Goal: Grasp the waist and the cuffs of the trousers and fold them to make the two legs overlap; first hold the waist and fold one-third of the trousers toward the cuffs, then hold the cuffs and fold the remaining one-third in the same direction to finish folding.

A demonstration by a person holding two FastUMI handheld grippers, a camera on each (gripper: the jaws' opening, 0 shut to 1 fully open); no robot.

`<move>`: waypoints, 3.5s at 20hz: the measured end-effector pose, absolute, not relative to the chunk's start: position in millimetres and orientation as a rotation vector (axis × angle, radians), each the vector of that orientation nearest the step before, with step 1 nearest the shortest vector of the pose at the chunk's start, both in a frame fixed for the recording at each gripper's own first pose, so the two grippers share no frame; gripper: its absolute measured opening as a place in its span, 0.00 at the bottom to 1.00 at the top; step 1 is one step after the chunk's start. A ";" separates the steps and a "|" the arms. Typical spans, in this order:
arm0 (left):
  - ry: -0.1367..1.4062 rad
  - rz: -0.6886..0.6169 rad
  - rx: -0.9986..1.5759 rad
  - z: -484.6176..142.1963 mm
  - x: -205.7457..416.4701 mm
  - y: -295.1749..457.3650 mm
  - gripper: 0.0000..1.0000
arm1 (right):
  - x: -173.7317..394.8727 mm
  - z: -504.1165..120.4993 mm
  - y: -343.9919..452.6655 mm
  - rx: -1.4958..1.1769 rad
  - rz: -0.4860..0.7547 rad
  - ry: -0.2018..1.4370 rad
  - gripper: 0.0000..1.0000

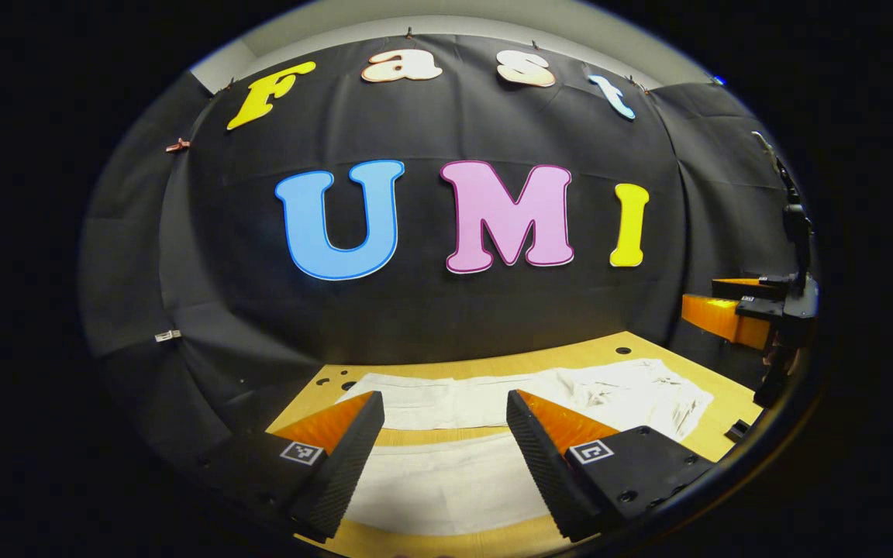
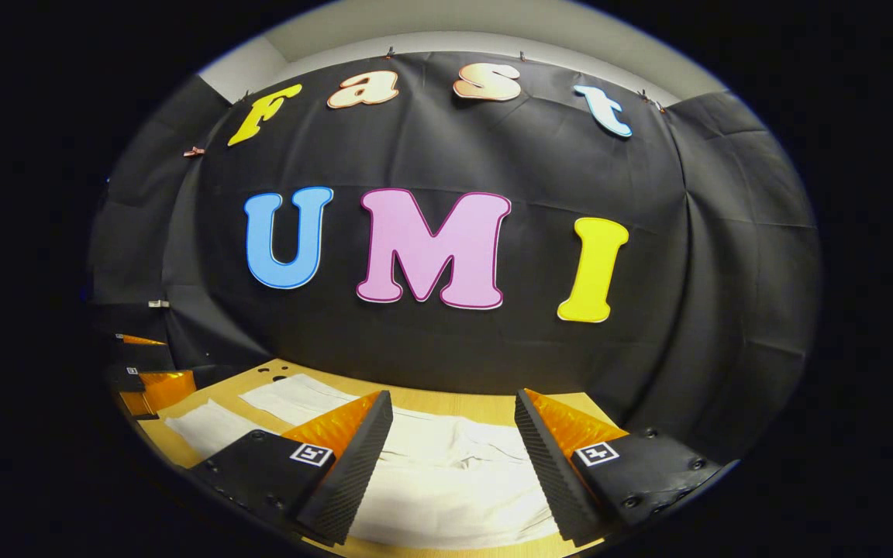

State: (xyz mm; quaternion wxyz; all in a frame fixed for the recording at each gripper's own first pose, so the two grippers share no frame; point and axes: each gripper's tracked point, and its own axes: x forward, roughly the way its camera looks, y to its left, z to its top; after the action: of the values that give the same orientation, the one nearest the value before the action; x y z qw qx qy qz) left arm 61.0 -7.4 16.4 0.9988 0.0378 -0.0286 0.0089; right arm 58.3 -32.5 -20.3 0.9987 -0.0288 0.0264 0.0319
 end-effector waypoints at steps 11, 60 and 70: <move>-0.051 0.078 0.093 19.5 58.8 12.6 0.99 | 82.0 -42.8 -116.3 -0.335 0.011 0.102 0.97; 0.511 0.456 0.335 -160.3 30.9 178.6 0.98 | 90.7 -350.8 -282.0 -1.449 0.770 0.749 0.28; 0.805 0.023 0.952 -254.4 17.9 262.1 0.97 | 91.3 -354.7 -278.7 -1.363 0.820 0.833 0.08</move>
State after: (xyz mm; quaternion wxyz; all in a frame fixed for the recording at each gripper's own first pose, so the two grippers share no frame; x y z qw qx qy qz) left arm 17.9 262.1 -254.4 0.8120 0.4457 0.3768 0.0107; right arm 91.3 -278.7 -354.7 0.6235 -0.5936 0.3627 0.3569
